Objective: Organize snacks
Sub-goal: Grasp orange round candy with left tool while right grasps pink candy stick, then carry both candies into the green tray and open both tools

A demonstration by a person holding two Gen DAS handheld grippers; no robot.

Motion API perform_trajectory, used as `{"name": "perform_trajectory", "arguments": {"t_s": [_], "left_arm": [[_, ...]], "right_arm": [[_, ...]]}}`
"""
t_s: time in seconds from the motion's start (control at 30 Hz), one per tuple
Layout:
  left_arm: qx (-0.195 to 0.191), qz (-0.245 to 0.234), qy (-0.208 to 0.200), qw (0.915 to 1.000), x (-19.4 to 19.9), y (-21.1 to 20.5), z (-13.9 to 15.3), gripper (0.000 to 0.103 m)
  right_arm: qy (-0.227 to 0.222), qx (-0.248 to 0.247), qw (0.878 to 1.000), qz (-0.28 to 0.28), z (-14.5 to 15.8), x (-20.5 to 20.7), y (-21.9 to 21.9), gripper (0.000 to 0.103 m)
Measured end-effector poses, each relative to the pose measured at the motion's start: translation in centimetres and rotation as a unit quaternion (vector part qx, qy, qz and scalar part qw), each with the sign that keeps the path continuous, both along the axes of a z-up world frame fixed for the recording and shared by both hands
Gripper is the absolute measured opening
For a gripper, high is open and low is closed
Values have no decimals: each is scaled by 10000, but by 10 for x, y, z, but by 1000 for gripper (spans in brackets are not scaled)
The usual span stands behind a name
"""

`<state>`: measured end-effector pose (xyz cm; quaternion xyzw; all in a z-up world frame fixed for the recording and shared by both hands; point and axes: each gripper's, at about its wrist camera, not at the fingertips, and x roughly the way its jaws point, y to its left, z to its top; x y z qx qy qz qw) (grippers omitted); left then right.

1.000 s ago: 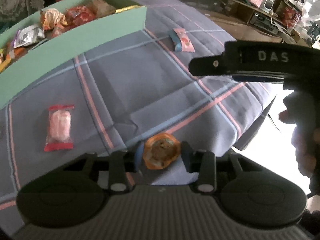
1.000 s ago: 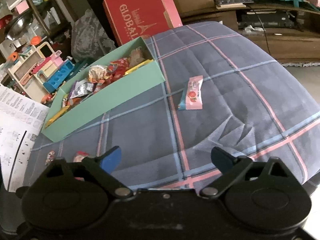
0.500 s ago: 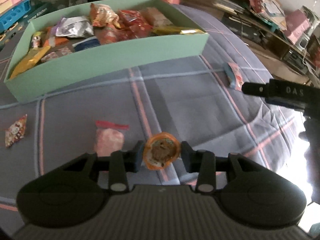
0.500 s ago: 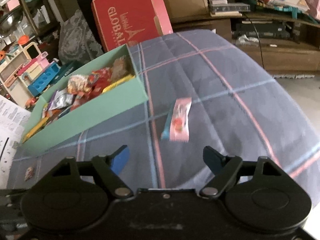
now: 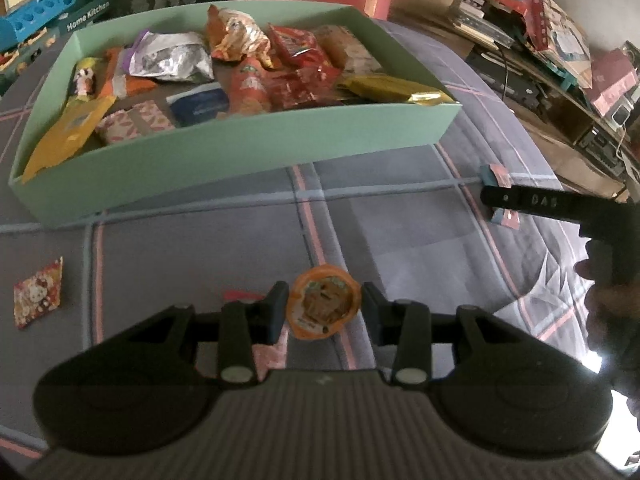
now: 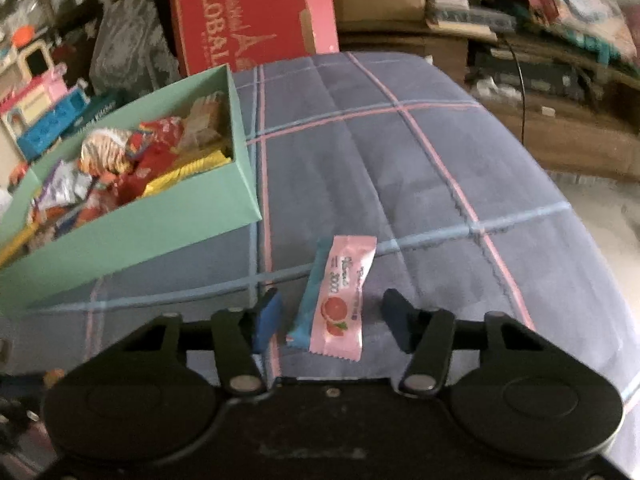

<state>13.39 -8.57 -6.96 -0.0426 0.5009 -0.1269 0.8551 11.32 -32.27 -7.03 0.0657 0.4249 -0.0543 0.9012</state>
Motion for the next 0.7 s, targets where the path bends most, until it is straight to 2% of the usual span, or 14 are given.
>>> {"name": "perform_trajectory", "arguments": {"t_s": [0.03,0.07,0.13,0.3,0.4,0.5,0.7], "left_arm": [[-20,14,9,10000,1,1,0,39],[-36,30,18,10000,2,2,-1,39],[-76,73,37,9999,3,5,-1,39],[-200,165,-60,9996,5,14,7,39],[-288,254,-194,9991,6,22,16,39],[-379,372,-297,9981,7,32,23,39],[-492,486,-329,9971,2,46,25,39]], "right_arm": [[0,-137,9999,77,-1,1,5,40],[-12,-230,9996,154,-2,1,8,35],[-9,-214,9995,235,-1,1,14,31],[37,181,9994,278,6,-8,22,22],[-16,305,9988,370,17,-17,28,22],[-67,184,9981,581,26,-22,37,22],[-31,359,9980,525,32,-29,44,21]]}}
